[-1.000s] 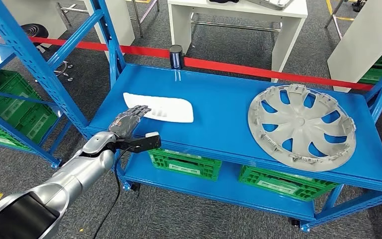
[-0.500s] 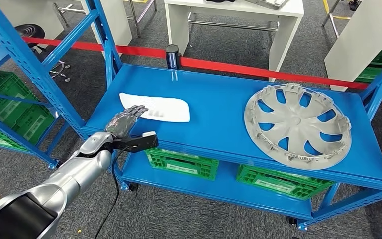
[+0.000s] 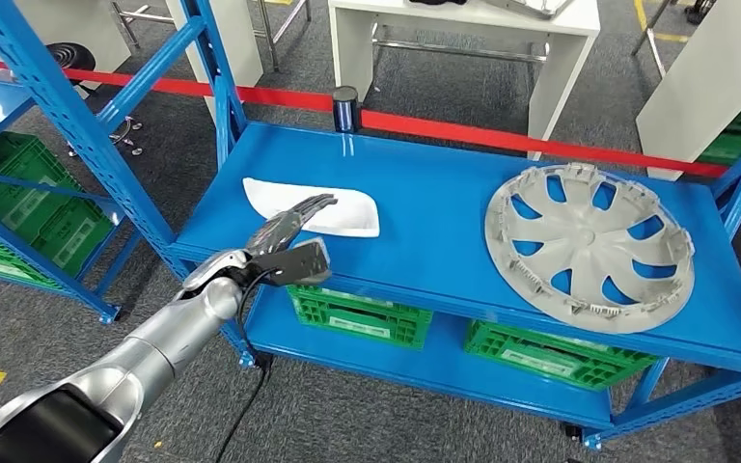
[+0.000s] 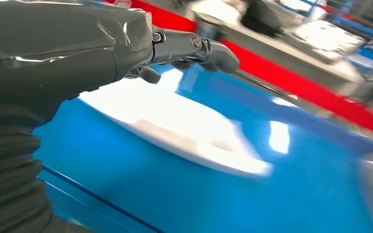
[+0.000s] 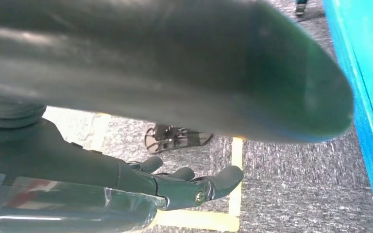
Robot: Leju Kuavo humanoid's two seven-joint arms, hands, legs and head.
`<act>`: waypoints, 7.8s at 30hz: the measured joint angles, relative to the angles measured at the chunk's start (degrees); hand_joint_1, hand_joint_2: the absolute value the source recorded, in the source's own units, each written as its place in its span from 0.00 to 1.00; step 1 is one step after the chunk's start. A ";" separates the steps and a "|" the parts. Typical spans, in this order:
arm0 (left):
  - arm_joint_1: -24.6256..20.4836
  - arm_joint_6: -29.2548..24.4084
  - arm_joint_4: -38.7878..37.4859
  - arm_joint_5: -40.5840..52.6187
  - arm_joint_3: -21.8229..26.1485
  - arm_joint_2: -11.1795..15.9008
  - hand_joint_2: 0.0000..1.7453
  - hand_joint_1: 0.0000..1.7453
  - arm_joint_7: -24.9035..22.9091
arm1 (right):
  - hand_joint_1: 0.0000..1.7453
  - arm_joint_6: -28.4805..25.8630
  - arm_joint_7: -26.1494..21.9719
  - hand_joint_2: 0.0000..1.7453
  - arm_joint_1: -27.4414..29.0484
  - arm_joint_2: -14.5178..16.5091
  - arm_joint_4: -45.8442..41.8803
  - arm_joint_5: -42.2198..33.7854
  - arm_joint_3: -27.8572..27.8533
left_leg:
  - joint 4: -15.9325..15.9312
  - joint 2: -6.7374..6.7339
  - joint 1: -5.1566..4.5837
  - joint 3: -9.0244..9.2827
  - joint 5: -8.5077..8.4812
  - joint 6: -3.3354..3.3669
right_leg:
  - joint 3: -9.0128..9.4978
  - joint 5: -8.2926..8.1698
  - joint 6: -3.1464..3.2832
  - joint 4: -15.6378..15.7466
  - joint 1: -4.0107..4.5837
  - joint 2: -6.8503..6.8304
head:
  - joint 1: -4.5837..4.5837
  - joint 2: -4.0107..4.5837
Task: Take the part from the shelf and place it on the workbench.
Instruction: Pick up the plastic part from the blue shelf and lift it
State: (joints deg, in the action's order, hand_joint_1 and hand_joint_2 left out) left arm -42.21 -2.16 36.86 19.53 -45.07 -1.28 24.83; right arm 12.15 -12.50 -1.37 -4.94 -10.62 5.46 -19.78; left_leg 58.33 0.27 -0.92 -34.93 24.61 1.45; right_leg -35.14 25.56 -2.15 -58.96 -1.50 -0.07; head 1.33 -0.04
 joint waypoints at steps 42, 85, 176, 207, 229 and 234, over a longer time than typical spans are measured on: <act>23.96 6.92 66.45 -42.95 0.32 9.44 0.00 0.00 -1.60 | 0.00 0.39 -5.17 0.00 1.95 1.03 3.52 -3.57 -1.88 | 10.54 -0.20 1.18 -4.06 4.25 -1.62 | 1.91 0.99 1.64 0.32 -0.41 0.40 | 0.28 0.00; 23.37 11.63 67.34 -41.65 0.68 7.60 0.00 0.00 -1.95 | 0.00 -1.70 -6.47 0.00 1.57 2.63 4.19 -5.03 -4.92 | -2.38 -0.28 0.54 2.65 0.38 1.13 | -6.68 6.67 1.02 -14.97 0.37 0.45 | 0.06 0.00; 20.28 9.14 60.40 -25.50 -0.12 7.35 1.00 0.00 -2.56 | 0.00 -1.71 -4.04 0.00 0.83 3.19 2.61 -3.47 -6.02 | -2.66 -0.24 0.20 2.07 -0.54 1.26 | -3.94 7.15 1.50 -12.30 0.31 0.05 | -0.18 0.00; 6.28 -2.84 7.08 7.92 -13.81 4.86 1.00 0.00 -5.70 | 0.00 0.40 -0.99 0.00 0.19 2.48 0.02 -1.68 -1.16 | -2.97 -0.18 0.74 1.78 -0.97 0.75 | -0.42 2.50 1.12 -2.74 0.26 0.52 | -0.01 0.00; 4.54 -5.23 -1.44 4.43 -13.93 2.05 1.00 0.00 -3.11 | 0.00 0.38 -1.03 0.00 0.76 1.53 0.09 -2.57 -0.23 | 7.97 -0.11 0.86 -2.38 3.59 -1.14 | 1.63 -0.53 2.55 1.55 0.34 0.22 | 0.16 0.00; 6.07 -4.86 4.29 -1.46 -10.81 2.10 1.00 0.00 -1.77 | 0.00 0.38 -1.37 0.00 0.74 1.78 0.20 -2.68 -0.06 | -1.50 -0.54 -0.23 2.13 1.02 0.68 | 1.41 -0.80 1.65 1.80 0.49 0.00 | 0.15 0.00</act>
State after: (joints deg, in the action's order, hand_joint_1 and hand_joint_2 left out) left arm -36.14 -7.02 41.15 18.07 -55.88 0.82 23.06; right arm 12.52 -13.87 -0.63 -3.16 -10.43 2.78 -19.84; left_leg 56.83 -0.28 -1.15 -32.81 25.64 2.14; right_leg -33.73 24.76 -0.50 -57.16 -1.01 -0.07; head 1.49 -0.04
